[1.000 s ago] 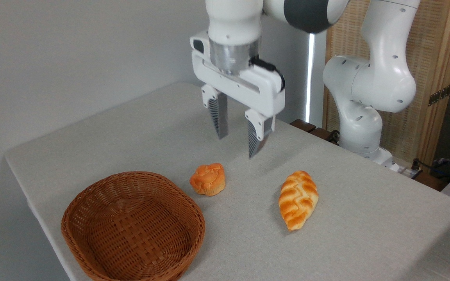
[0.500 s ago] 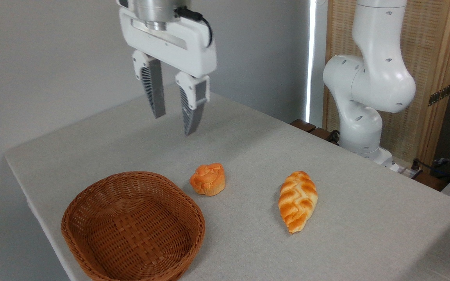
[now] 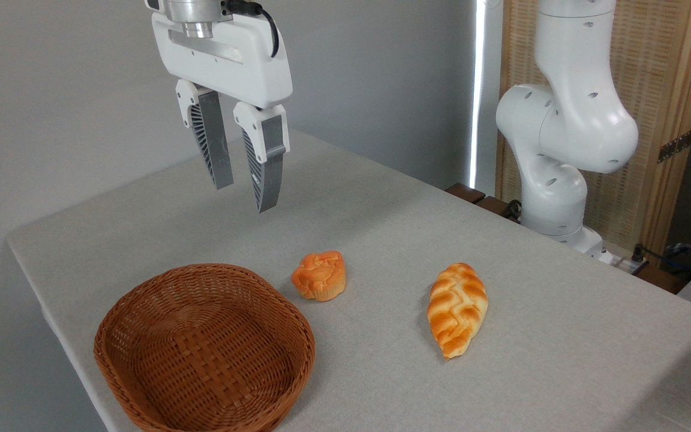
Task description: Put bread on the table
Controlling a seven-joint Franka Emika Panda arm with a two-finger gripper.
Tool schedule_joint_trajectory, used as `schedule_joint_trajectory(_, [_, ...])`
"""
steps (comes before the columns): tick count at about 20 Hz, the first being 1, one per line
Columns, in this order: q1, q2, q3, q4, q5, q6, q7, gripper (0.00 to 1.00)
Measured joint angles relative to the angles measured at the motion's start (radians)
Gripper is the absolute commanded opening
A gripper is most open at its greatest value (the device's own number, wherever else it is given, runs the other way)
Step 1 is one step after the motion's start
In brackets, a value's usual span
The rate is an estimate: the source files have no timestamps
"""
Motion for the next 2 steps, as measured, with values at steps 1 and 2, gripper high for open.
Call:
schedule_joint_trajectory(1, [0.0, 0.0, 0.0, 0.0, 0.0, 0.0, -0.012, 1.0])
schedule_joint_trajectory(2, [0.001, 0.001, 0.001, 0.0, 0.0, 0.0, -0.021, 1.0])
